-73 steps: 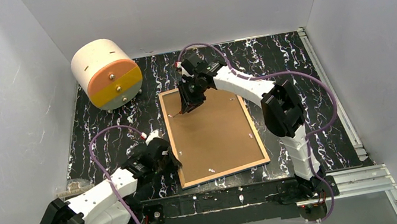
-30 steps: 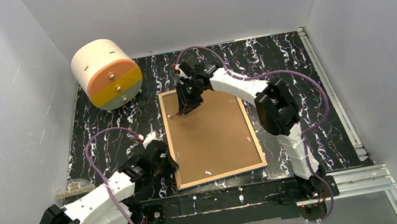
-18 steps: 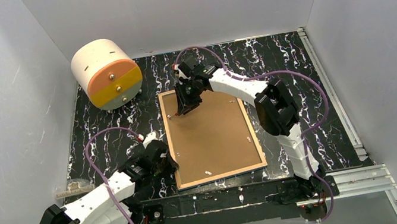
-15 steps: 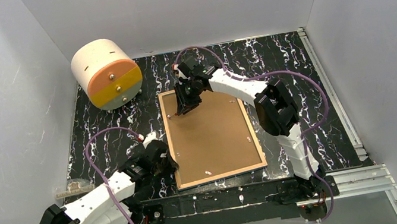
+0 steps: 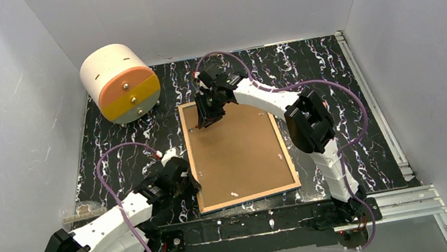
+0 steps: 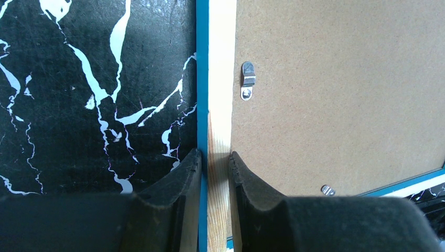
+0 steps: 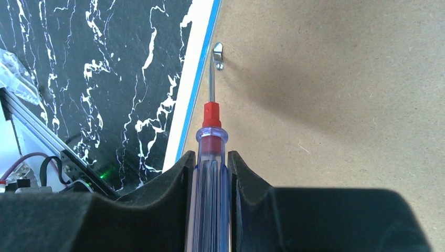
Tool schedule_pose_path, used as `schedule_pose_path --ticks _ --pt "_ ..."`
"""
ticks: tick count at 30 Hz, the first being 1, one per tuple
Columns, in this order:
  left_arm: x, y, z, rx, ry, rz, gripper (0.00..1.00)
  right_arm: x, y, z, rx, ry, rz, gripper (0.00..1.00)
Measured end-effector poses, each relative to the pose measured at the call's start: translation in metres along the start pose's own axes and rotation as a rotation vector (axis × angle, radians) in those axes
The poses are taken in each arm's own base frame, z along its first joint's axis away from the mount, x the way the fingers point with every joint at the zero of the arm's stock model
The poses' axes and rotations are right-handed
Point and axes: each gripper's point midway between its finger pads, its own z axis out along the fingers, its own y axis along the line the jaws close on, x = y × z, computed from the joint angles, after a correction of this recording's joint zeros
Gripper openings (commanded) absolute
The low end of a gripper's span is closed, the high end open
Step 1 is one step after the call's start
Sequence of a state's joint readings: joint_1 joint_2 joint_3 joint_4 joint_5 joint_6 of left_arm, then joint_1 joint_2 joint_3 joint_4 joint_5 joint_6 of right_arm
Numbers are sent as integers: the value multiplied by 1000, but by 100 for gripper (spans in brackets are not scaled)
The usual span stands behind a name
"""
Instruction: Take the photo out of the frame
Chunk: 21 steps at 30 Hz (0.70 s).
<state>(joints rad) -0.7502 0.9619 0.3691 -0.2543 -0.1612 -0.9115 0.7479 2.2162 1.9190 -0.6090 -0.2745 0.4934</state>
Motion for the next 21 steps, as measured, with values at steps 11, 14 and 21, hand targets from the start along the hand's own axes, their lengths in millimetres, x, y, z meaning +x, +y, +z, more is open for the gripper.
schedule_pose_path --ticks 11,14,21 --pt "0 0 0 0 0 2 8 0 2 -1 -10 2 -1 1" --pt "0 0 0 -4 3 4 11 -1 3 -2 -10 0 -1 1" --pt "-2 -1 -1 -16 12 23 22 -10 10 -7 -22 -12 -12 1"
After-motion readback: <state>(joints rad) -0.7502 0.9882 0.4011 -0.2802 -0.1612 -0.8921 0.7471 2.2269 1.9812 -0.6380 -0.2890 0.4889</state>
